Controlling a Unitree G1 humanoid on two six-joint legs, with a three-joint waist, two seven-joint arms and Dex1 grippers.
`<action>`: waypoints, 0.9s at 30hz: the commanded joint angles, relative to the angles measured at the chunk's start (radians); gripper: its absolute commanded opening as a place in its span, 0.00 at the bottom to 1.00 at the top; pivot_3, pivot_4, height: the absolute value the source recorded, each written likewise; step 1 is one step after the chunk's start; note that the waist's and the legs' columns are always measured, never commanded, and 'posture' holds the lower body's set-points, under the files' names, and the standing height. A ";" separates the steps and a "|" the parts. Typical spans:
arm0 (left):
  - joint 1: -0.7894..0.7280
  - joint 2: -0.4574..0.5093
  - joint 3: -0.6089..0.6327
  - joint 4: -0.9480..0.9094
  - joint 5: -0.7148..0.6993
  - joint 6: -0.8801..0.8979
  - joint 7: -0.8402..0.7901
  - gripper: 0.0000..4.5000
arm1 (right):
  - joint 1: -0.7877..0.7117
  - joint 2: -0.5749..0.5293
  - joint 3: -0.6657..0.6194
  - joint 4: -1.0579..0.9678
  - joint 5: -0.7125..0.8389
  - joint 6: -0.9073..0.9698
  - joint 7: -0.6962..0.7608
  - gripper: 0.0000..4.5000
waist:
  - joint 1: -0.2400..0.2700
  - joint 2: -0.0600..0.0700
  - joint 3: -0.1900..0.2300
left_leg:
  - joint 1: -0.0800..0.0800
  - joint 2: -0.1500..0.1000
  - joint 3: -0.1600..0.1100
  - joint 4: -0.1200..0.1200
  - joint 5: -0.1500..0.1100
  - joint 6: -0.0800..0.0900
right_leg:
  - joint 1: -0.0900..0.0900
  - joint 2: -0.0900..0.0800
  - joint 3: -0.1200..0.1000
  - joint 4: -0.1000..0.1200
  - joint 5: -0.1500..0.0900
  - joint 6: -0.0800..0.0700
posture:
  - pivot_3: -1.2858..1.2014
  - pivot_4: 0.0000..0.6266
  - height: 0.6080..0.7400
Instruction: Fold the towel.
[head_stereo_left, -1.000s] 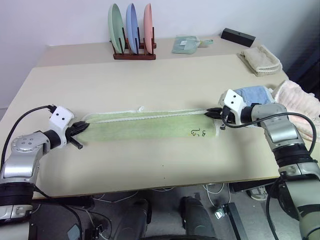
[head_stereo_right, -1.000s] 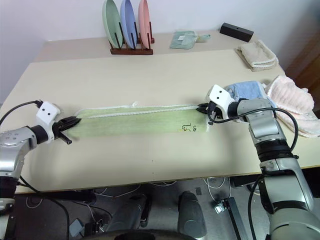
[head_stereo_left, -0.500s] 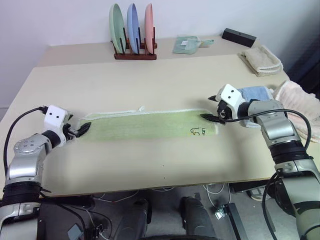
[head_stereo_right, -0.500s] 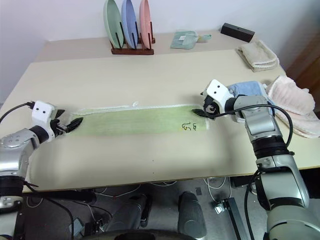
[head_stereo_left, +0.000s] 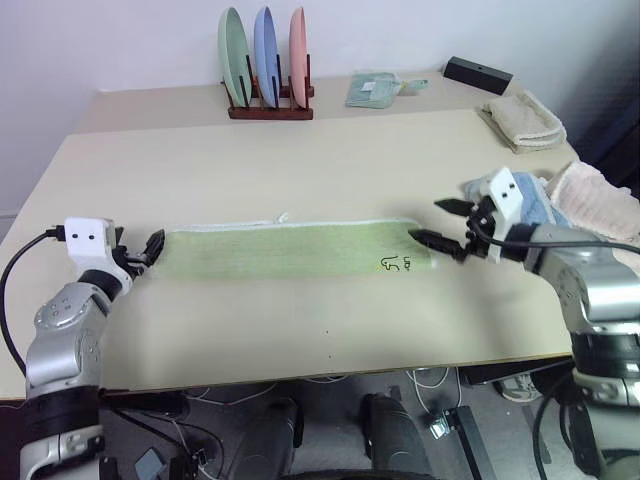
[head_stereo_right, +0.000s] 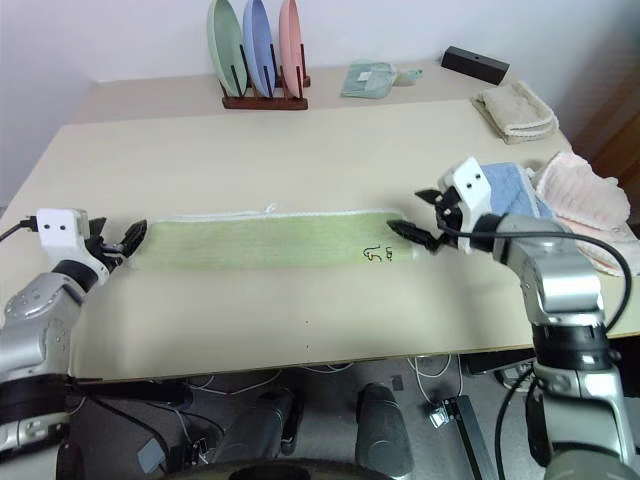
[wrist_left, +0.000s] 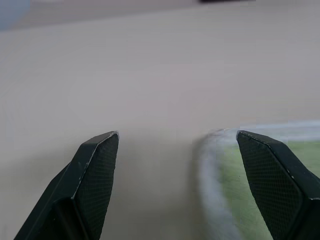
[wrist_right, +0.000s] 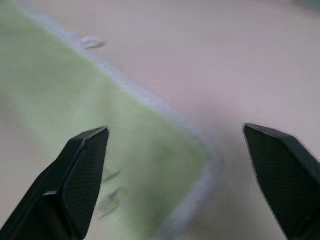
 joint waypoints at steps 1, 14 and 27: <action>0.046 0.010 -0.024 -0.191 -0.028 0.012 -0.035 0.86 | 0.099 0.045 -0.115 -0.173 0.150 0.173 -0.082 0.99 | 0.002 0.000 0.000 | 0.000 0.000 0.000 0.000 0.000 0.000 | 0.000 0.000 0.000 0.000 0.000 0.000 | 0.52 0.24 1.00; -0.063 -0.111 -0.559 -0.381 -0.004 0.033 -0.228 0.86 | 0.237 0.497 -0.349 -0.365 0.379 0.557 -0.640 0.99 | 0.012 0.000 -0.003 | 0.001 0.001 0.003 0.000 0.000 0.000 | 0.001 0.002 0.002 -0.002 0.000 0.000 | 0.52 0.24 1.00; -0.056 -0.131 -0.574 -0.360 0.011 0.013 -0.251 0.86 | -0.058 0.708 -0.534 -0.092 0.406 0.507 -1.009 0.69 | 0.013 0.001 -0.003 | 0.002 0.002 0.002 0.000 0.000 0.000 | 0.002 0.004 0.002 -0.002 0.000 0.000 | 0.52 0.24 1.00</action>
